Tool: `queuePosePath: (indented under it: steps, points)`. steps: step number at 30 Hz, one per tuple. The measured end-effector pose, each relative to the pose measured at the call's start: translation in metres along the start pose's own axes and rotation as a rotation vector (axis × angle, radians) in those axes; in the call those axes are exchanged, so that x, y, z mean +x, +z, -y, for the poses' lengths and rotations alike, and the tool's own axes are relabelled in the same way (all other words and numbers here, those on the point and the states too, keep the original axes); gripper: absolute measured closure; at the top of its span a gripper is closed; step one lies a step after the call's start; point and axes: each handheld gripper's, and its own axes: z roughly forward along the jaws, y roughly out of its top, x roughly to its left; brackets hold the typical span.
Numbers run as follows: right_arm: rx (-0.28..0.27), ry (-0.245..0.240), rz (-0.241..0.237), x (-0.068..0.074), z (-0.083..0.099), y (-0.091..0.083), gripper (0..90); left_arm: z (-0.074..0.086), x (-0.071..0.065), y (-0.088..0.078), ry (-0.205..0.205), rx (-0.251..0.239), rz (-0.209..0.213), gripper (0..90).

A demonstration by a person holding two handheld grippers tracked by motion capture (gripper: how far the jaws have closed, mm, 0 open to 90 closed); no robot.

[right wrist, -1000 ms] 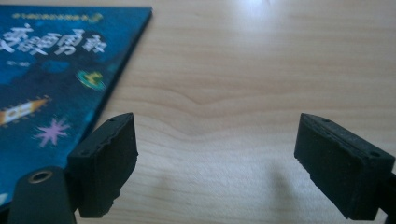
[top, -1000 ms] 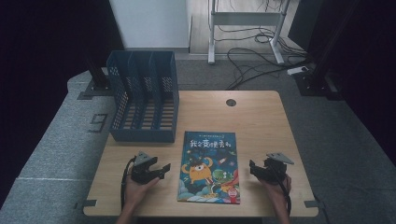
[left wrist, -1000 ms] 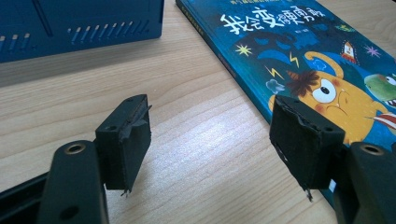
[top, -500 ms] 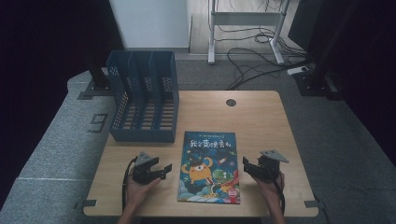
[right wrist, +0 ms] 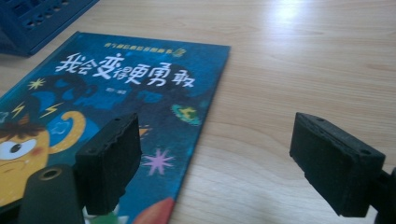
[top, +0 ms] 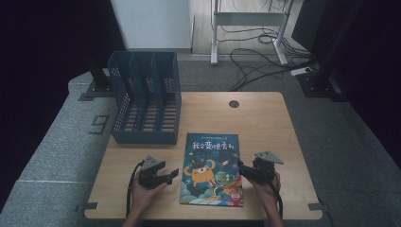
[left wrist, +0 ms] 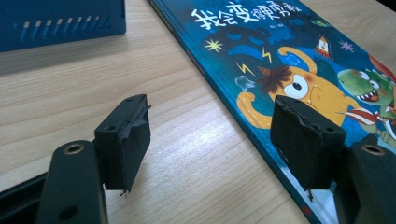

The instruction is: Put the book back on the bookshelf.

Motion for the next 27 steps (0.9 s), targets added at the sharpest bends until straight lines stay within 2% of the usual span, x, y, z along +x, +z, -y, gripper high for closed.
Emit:
queuePosePath:
  steps: [7,21,27]
  points:
    - [0.015,-0.02,-0.035,0.016,0.002,0.008,16.1,0.002,-0.005,0.006,0.007,0.017,0.009,28.7]
    - [0.08,-0.092,-0.049,0.038,0.013,0.024,15.2,0.006,-0.015,0.016,0.028,0.054,0.026,28.4]
    - [0.096,-0.102,-0.06,0.043,0.016,0.028,15.1,0.006,-0.018,0.017,0.032,0.056,0.027,28.1]
